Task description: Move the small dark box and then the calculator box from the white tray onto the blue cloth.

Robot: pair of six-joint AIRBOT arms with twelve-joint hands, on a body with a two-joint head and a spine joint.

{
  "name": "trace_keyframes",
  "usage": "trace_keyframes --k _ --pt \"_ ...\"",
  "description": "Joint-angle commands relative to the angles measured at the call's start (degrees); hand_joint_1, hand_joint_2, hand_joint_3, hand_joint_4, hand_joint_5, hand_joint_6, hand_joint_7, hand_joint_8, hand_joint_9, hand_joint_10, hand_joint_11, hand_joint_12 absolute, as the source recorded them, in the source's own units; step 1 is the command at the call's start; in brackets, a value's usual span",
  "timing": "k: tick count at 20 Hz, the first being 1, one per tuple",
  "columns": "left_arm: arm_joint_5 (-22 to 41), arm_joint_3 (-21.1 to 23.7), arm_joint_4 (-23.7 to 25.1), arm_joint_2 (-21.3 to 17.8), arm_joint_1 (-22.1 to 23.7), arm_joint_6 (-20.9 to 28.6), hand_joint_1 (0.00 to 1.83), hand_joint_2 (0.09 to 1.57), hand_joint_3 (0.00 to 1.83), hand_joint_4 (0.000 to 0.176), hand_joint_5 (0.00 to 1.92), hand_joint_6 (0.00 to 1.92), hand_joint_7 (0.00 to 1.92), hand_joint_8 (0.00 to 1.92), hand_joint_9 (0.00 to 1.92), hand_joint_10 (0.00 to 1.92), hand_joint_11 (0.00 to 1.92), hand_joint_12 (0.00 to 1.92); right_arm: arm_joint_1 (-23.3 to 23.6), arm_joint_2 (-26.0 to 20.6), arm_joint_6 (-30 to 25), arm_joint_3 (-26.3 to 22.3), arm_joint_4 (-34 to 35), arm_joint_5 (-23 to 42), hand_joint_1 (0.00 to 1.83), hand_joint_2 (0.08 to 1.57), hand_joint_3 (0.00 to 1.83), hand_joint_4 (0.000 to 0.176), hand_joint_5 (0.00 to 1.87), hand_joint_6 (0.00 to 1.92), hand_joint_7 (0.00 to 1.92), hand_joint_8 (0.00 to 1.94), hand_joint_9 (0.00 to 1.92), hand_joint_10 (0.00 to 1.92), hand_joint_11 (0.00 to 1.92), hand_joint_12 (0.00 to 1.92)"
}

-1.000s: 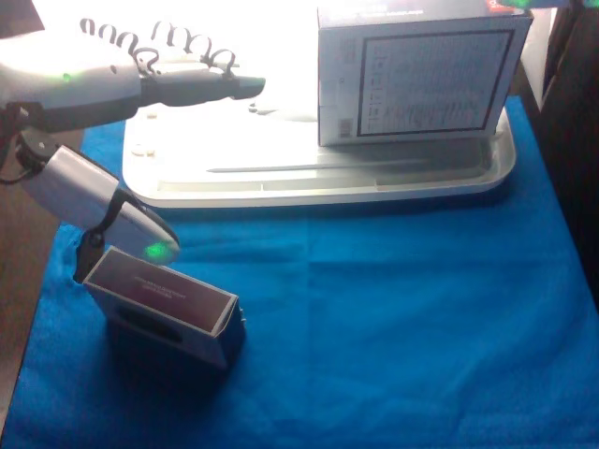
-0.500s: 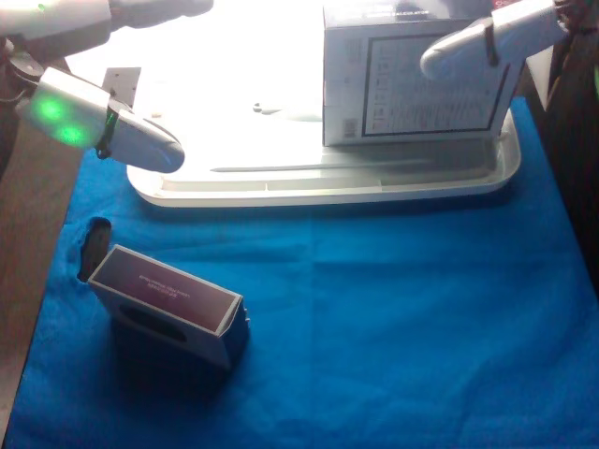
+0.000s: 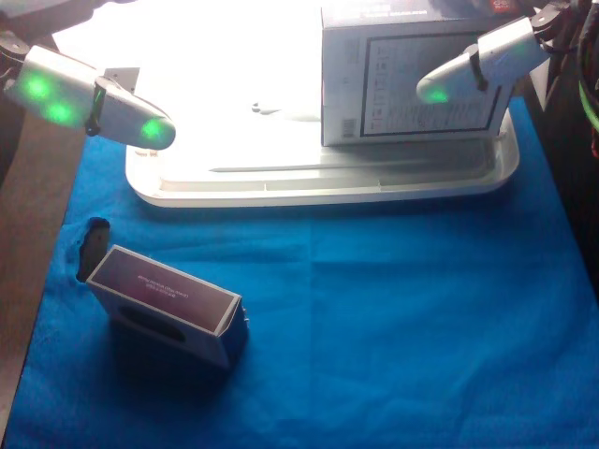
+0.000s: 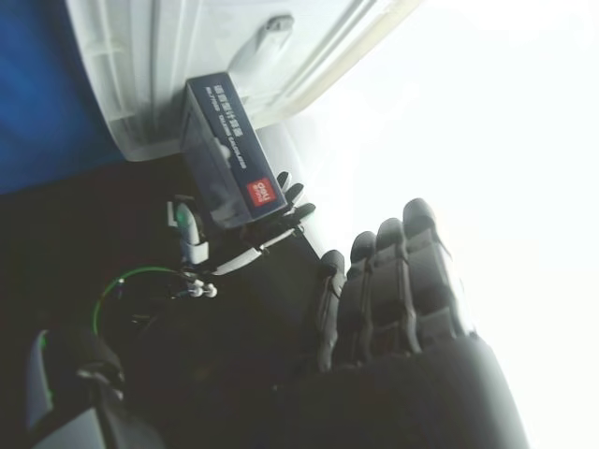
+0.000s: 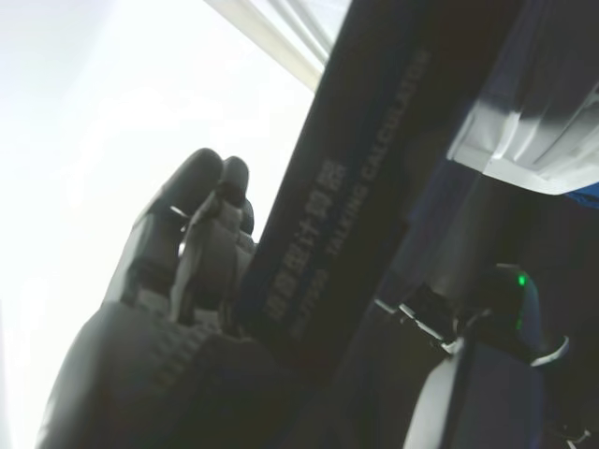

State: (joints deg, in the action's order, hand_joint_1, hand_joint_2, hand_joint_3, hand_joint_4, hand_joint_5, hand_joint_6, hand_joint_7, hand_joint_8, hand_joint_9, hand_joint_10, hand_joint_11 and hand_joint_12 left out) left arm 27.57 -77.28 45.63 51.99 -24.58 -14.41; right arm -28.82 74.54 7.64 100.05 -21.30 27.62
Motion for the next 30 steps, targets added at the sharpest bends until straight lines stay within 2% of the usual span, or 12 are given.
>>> trace_keyframes --k 1,3,6,7,8,9,10,14,16,21,27,30 --pt "4.7 -0.3 -2.7 -0.1 0.9 -1.2 0.44 0.73 0.00 0.081 0.00 0.00 0.00 0.00 0.00 0.00 0.00 0.17 0.7 0.0 -0.3 0.3 1.7 5.3 0.86 0.71 0.00 0.000 0.31 0.02 0.72 0.06 0.60 0.50 0.17 1.64" --pt "5.0 -0.3 -3.0 -0.1 0.9 -1.2 0.46 0.72 0.00 0.093 0.00 0.00 0.00 0.00 0.00 0.00 0.00 0.16 0.7 0.0 -0.3 0.4 1.6 5.3 0.89 0.71 0.00 0.000 0.42 0.01 0.84 0.05 0.66 0.63 0.25 1.64" --pt "5.5 -0.4 -3.5 -0.1 0.9 -1.2 0.49 0.69 0.00 0.100 0.00 0.00 0.00 0.00 0.00 0.00 0.00 0.14 0.7 0.0 -0.3 0.6 1.5 5.3 1.07 0.88 0.00 0.000 0.89 0.02 0.92 0.02 0.91 0.20 0.56 1.27" --pt "5.7 -0.4 -3.7 -0.1 0.8 -1.2 0.47 0.69 0.00 0.103 0.00 0.00 0.00 0.00 0.01 0.00 0.00 0.22 0.7 0.0 -0.3 0.6 1.5 5.3 1.25 1.00 0.04 0.000 1.38 0.08 1.07 0.79 1.17 0.29 0.74 1.47" --pt "5.8 -0.3 -3.9 -0.1 0.4 -1.2 0.47 0.69 0.00 0.103 0.00 0.00 0.00 0.00 0.01 0.00 0.00 0.22 0.7 0.0 -0.3 0.7 1.5 5.3 1.25 1.00 0.04 0.000 1.38 0.08 1.07 0.79 1.17 0.29 0.74 1.47" --pt "5.8 -0.3 -4.2 -0.1 0.1 -1.2 0.46 0.69 0.00 0.108 0.00 0.00 0.00 0.00 0.02 0.00 0.00 0.29 0.7 0.0 -0.3 0.7 1.5 5.3 1.22 0.99 0.00 0.000 1.43 0.10 1.13 0.58 1.11 0.72 0.77 1.59" --pt "5.8 -0.4 -4.7 -0.1 -0.1 -1.5 0.44 0.71 0.01 0.072 0.00 0.00 0.00 0.00 0.04 0.01 0.00 0.36 0.7 0.0 -0.3 0.7 1.5 5.3 1.19 1.03 0.00 0.000 1.19 0.61 1.29 0.24 1.00 0.97 0.71 1.64" --pt "5.8 -0.5 -6.4 -0.1 -0.2 -3.7 0.42 0.73 0.01 0.029 0.00 0.00 0.00 0.00 0.05 0.01 0.00 0.43 0.8 0.0 -4.1 0.3 -1.1 6.4 1.17 1.08 0.00 0.000 1.05 0.85 1.40 0.21 1.09 1.40 0.97 1.84" --pt "5.6 -0.4 -6.6 -0.1 -0.4 -4.1 0.45 0.72 0.00 0.037 0.00 0.00 0.00 0.00 0.03 0.00 0.00 0.31 1.1 -0.5 -8.1 0.2 -3.6 7.8 1.16 1.09 0.00 0.000 1.03 0.88 1.41 0.45 1.18 1.53 1.07 1.91" --pt "6.1 -0.6 -19.0 -0.1 -6.6 -13.4 0.38 0.74 0.01 0.002 0.00 0.00 0.02 0.00 0.07 0.01 0.00 0.36 2.0 -3.0 -10.7 -2.8 -7.4 11.2 1.15 1.11 0.00 0.000 1.00 0.94 1.32 0.70 1.17 1.44 1.03 1.81" --pt "8.5 -1.4 -30.7 -0.5 -10.1 -19.8 0.43 0.74 0.00 0.005 0.00 0.00 0.00 0.00 0.01 0.00 0.00 0.05 3.9 -8.4 -10.1 -10.1 -7.7 17.3 1.15 1.13 0.00 0.000 0.94 1.03 1.21 0.64 1.14 1.36 1.06 1.71" --pt "10.1 -1.4 -34.2 -1.2 -11.4 -21.0 0.43 0.73 0.00 0.073 0.00 0.00 0.00 0.00 0.00 0.00 0.00 0.00 3.9 -11.4 -6.9 -14.3 -7.7 18.5 1.14 1.14 0.00 0.000 0.93 1.04 1.15 0.56 1.06 1.33 1.02 1.65"
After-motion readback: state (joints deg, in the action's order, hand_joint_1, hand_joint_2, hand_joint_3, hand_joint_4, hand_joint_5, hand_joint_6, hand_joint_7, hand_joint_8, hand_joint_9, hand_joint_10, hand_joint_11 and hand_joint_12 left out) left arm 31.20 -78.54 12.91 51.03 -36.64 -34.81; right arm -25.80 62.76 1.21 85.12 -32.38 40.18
